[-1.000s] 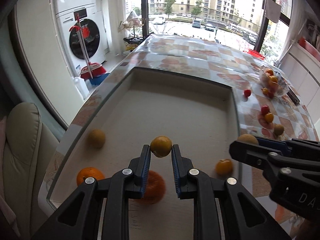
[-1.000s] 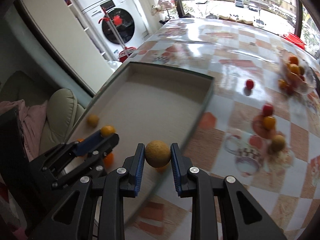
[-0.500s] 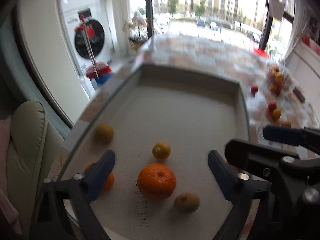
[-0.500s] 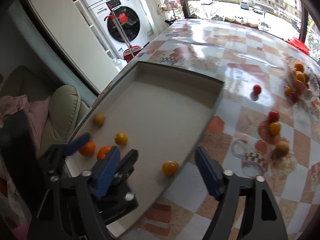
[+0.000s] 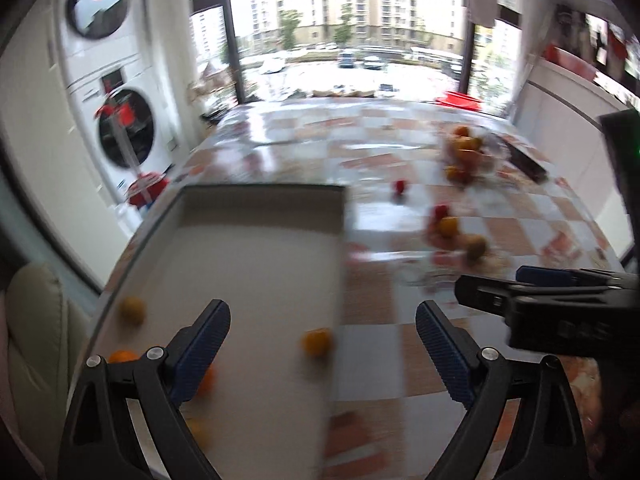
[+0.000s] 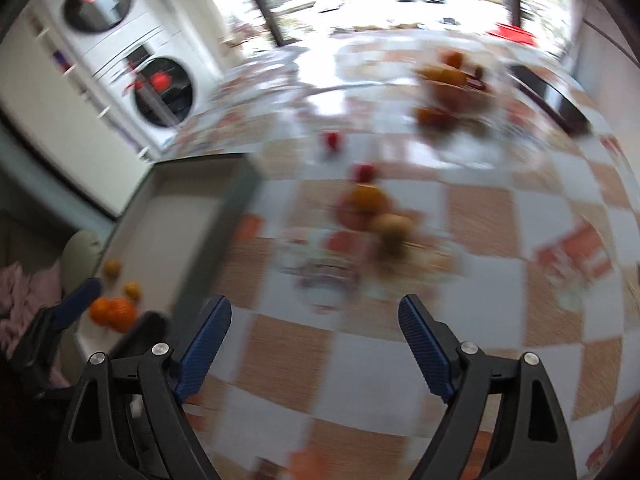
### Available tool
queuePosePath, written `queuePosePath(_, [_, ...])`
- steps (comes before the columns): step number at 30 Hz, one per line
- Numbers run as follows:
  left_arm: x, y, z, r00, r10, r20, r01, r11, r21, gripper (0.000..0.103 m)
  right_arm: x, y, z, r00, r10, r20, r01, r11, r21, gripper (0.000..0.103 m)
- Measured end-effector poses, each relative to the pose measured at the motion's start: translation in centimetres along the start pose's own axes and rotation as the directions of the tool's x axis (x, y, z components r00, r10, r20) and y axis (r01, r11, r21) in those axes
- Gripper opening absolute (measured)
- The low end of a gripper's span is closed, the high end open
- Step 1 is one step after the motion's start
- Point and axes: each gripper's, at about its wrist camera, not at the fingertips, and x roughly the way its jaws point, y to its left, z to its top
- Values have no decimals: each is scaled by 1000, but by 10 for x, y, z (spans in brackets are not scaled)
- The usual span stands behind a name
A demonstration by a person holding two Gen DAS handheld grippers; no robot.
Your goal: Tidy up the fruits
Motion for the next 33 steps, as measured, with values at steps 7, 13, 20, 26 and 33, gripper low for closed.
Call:
queuePosePath(7, [10, -64, -4, 998, -62, -32, 65, 991, 121, 95, -6, -64, -16, 991, -136, 5, 135, 986, 99, 88])
queuePosePath(13, [34, -91, -18, 992, -75, -100, 90, 985, 148, 95, -6, -90, -24, 949, -316, 0, 315, 946, 72, 100])
queuePosePath(20, [53, -97, -26, 990, -73, -123, 89, 988, 126, 95, -12, -105, -35, 928, -371, 39, 369, 928, 59, 103])
queuePosePath(26, [60, -90, -29, 990, -92, -108, 99, 993, 69, 103, -12, -104, -43, 923, -372, 97, 368, 928, 56, 103])
queuePosePath(33, [62, -87, -30, 987, -112, -111, 118, 992, 44, 103, -13, -103, -47, 921, -371, 119, 367, 929, 58, 103])
